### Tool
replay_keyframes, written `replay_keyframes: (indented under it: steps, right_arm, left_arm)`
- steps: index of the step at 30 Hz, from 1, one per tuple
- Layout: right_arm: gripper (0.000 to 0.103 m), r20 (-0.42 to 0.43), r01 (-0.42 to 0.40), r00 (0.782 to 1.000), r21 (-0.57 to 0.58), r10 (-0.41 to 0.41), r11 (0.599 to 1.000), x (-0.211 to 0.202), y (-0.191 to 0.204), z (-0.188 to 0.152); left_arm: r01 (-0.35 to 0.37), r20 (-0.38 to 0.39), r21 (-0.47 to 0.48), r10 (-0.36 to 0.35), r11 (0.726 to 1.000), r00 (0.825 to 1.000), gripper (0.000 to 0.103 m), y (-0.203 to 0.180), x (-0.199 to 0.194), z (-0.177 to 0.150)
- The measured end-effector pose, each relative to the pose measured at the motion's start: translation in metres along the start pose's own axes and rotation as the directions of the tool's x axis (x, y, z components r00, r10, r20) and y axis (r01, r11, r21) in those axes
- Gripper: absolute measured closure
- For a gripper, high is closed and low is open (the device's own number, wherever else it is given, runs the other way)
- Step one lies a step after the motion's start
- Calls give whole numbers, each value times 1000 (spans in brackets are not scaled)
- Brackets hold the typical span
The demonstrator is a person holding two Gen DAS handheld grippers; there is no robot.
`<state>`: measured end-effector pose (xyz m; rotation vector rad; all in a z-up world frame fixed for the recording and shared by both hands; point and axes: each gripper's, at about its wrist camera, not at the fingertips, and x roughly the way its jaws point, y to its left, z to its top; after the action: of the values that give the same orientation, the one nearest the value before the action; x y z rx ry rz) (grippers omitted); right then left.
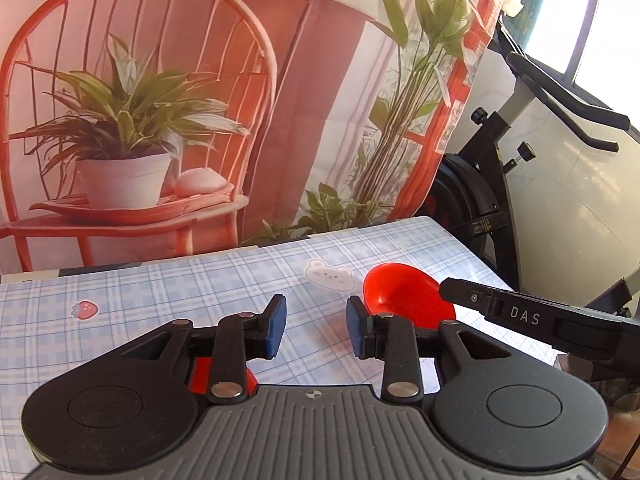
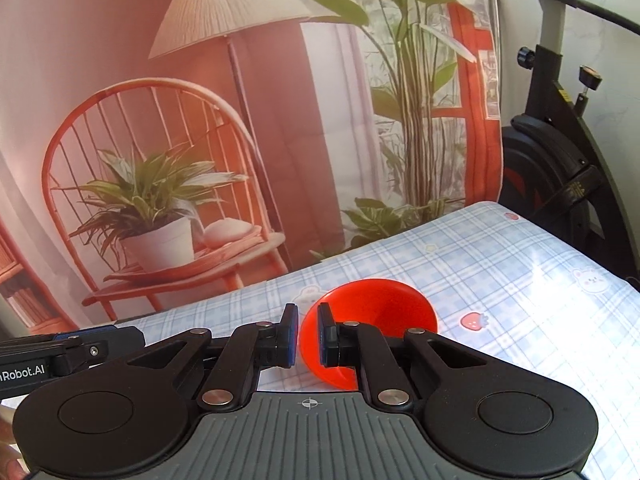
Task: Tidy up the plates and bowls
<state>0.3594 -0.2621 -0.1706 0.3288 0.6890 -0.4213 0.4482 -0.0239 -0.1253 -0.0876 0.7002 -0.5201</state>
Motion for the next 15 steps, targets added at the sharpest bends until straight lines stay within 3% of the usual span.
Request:
replay_keyframes:
  steps: [7,15]
  right_arm:
    - [91,-45,135,990,98,-131,986,19,-46,-8]
    - [85,-91,157,985,172,-143,973,39,-72,-13]
  left_arm:
    - [46,-49,-9,-46,999,998,69,-19,51,-4]
    - [64,-108,-36,-68,997,992,69,-29,98,-7]
